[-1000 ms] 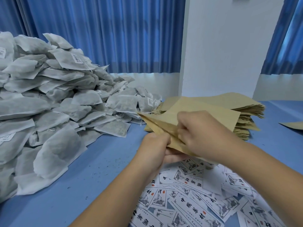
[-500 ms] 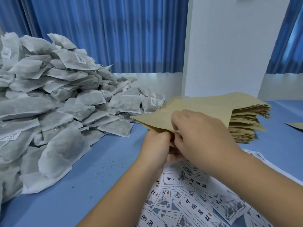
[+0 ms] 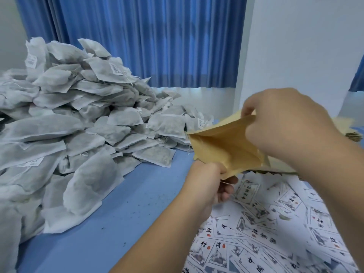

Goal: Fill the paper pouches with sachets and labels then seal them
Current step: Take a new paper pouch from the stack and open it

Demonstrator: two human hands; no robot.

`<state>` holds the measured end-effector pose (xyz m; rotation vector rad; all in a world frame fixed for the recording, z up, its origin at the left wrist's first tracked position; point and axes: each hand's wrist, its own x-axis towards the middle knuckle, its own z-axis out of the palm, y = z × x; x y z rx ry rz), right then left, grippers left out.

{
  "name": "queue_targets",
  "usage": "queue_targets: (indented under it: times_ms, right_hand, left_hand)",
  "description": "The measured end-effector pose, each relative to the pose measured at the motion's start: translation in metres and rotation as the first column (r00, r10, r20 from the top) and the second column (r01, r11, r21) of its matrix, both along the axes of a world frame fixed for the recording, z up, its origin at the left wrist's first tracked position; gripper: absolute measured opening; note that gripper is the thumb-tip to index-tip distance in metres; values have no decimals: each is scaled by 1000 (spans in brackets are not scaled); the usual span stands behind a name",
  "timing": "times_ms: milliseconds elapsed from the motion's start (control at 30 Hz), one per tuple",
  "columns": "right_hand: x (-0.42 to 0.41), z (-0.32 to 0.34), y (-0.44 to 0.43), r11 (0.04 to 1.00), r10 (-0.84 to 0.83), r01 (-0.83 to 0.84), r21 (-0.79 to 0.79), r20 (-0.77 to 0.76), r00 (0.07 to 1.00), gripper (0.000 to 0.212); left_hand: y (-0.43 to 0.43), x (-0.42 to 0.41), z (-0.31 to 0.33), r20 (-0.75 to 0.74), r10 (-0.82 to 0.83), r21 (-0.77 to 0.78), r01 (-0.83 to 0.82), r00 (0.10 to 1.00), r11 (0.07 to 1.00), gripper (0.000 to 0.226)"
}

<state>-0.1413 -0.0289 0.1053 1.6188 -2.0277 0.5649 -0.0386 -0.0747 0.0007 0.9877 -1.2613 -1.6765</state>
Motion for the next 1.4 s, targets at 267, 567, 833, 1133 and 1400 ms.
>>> queue_targets:
  times_ms: [267,567,833,1133,1400]
  right_hand:
    - [-5,-16,-14,986,117,-132,103,143,983,24]
    - [-7,-8,-7,967,246,-255,16,215,945,31]
    - [6,-24,-15,915,357,-381,131,178,917,33]
    - [-25,-50,-48,813,428,-580,48,626,652,26]
    - [-137,-63,-69,998,4,34,-62,531,848,44]
  left_hand:
    - [-11,4,-3,-54,119,-130,-125,991,984,9]
    - [-17,13,-4,-128,55,16,-53,990,998,8]
    - [-23,14,-14,-187,21,-60,-33,982,998,18]
    - [-31,22,-17,-190,190,92,-175,963,980,36]
    - [-32,30,-8,-196,204,91,-189,959,978,35]
